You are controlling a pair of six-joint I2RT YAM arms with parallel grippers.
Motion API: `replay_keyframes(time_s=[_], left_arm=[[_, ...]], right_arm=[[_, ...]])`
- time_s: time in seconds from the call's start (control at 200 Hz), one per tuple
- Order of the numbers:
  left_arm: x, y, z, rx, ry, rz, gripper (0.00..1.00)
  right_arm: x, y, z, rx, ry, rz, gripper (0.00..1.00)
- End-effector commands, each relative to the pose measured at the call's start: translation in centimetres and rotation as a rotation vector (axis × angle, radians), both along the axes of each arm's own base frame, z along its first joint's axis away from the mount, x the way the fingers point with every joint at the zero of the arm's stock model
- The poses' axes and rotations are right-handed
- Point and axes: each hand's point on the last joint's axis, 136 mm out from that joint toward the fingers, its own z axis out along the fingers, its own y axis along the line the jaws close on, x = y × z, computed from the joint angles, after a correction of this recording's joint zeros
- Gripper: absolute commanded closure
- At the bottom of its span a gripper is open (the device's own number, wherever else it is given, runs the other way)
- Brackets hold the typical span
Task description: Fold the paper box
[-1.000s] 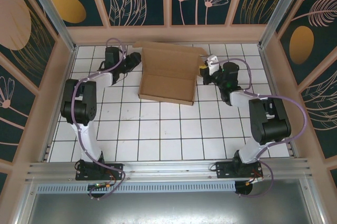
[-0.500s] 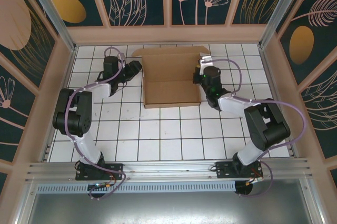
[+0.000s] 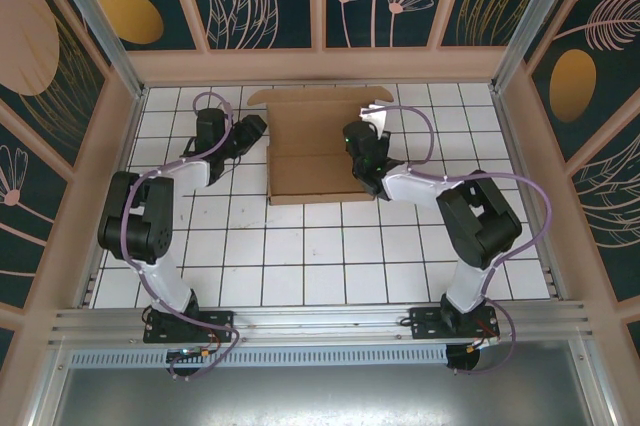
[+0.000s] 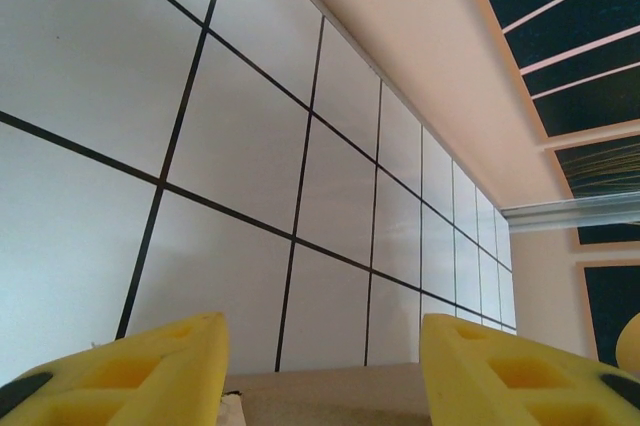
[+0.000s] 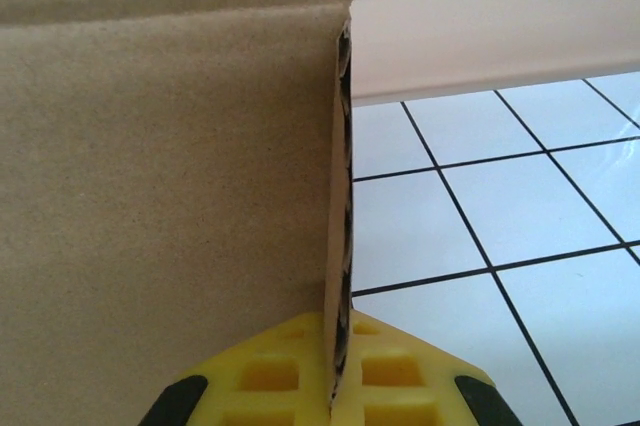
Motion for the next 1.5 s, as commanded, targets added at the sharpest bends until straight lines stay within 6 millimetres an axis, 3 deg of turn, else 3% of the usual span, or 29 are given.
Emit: replay_keyframes(time_s=[0.0,0.035,0.1,0.15,0.175,0.26,0.295,0.435,0.621,0.751,0.941,1.141,1.306,1.496], left_arm=[[-1.4,-1.7,1.8,0.056,-0.035,-0.082,0.44],[-1.6,-1.3,3.0,0.090,-0.057,-0.081,0.42],[-1.9,-0.2,3.2,0.173,-0.058,-0.066,0.40],[-2.2,1.1,3.4,0.237,-0.061,-0.042,0.38],[-2.4,1.6,3.5,0.262,-0.067,-0.035,0.37],[-2.9,3.5,4.6,0.290,-0.099,-0.004,0.35],[-3.5,4.3,4.0,0.297,-0.092,0.003,0.35],[-5.0,6.0,6.4,0.373,-0.204,0.021,0.37],[-7.8,5.4,8.9,0.453,-0.414,-0.055,0.34],[-8.2,4.3,9.2,0.540,-0.481,-0.177,0.36],[-9.4,4.5,10.5,0.593,-0.611,-0.161,0.35],[-9.1,2.2,8.6,0.528,-0.626,-0.295,0.38],[-8.2,2.7,6.7,0.540,-0.564,-0.271,0.43],[-8.0,1.8,7.0,0.481,-0.559,-0.282,0.63]], right_arm=[[-0.2,1.0,0.9,-0.016,-0.014,0.121,1.00],[-0.3,0.6,0.7,-0.019,-0.004,0.161,1.00],[-0.5,-0.1,0.5,-0.024,0.009,0.224,1.00],[-1.2,0.6,0.3,-0.036,0.017,0.302,1.00],[-1.0,-0.3,0.1,-0.042,0.024,0.319,1.00],[-1.8,0.1,-0.1,-0.053,0.022,0.433,1.00],[-2.0,0.3,-0.2,-0.058,0.028,0.469,1.00],[-2.5,0.5,-0.9,-0.096,0.054,0.538,1.00],[-2.7,0.4,-1.4,-0.108,0.061,0.558,1.00],[-2.6,0.2,-1.5,-0.090,0.067,0.559,1.00],[-2.4,0.1,-1.4,-0.089,0.071,0.556,1.00],[-2.3,-0.3,-1.4,-0.086,0.073,0.547,1.00],[-2.2,-0.2,-1.6,-0.085,0.081,0.546,1.00],[-2.1,-0.2,-1.7,-0.080,0.092,0.544,1.00]])
